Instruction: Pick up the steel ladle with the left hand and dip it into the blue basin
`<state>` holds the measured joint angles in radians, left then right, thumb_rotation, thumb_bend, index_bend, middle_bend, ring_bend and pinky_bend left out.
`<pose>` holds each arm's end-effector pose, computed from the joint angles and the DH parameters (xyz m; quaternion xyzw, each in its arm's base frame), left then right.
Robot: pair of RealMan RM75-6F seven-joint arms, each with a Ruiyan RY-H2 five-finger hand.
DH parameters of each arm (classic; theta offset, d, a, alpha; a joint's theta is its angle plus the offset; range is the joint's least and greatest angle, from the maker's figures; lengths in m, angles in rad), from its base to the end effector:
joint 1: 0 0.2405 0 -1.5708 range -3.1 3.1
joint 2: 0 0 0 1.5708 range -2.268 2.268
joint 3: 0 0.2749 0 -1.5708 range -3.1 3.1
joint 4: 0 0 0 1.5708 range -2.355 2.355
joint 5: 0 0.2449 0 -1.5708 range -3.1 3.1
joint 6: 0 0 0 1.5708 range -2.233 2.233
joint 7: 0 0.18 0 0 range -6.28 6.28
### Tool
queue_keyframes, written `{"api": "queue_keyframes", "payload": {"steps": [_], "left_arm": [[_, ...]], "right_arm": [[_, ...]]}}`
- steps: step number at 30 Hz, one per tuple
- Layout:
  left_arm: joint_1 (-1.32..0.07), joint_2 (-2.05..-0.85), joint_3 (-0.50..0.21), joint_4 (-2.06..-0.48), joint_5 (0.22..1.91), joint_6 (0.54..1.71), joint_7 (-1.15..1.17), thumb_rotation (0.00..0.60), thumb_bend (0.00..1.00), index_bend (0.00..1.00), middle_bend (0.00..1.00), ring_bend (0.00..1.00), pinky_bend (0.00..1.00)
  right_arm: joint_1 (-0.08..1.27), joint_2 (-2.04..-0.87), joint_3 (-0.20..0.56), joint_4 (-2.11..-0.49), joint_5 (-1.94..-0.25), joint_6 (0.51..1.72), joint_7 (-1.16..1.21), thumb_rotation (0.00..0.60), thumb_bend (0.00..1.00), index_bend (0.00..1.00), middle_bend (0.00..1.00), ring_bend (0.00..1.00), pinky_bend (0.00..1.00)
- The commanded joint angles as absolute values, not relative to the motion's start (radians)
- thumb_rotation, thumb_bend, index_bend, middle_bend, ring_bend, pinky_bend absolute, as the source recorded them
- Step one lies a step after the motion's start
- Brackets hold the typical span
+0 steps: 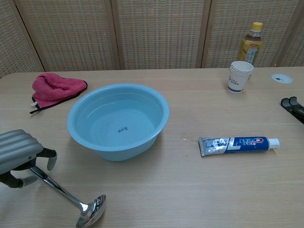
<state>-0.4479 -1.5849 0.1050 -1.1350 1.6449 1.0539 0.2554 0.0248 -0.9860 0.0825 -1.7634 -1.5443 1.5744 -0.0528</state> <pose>-0.3080 0.2844 -0.0874 -0.8530 -0.2348 -0.2409 0.3990 -0.3133 -0.2070 0.1814 0.5813 -0.3479 0.4072 0.6126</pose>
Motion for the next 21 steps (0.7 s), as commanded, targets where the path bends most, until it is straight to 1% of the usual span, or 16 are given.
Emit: {"api": "queue_keyframes", "payload": {"steps": [1, 21], "left_arm": [[-0.448, -1.600, 0.112, -1.115, 1.652, 1.060, 0.250, 0.600, 0.38, 0.45, 1.00, 0.97, 1.00], [-0.460, -1.643, 0.118, -1.073, 1.645, 1.054, 0.255, 0.600, 0.38, 0.48, 1.00, 0.97, 1.00]], "right_arm": [[0.025, -0.985, 0.083, -1.764, -1.543, 1.573, -0.052, 0.600, 0.00, 0.00, 0.00, 0.00, 0.00], [0.027, -0.985, 0.083, -1.760, -1.543, 1.571, -0.041, 0.600, 0.00, 0.00, 0.00, 0.00, 0.00]]}}
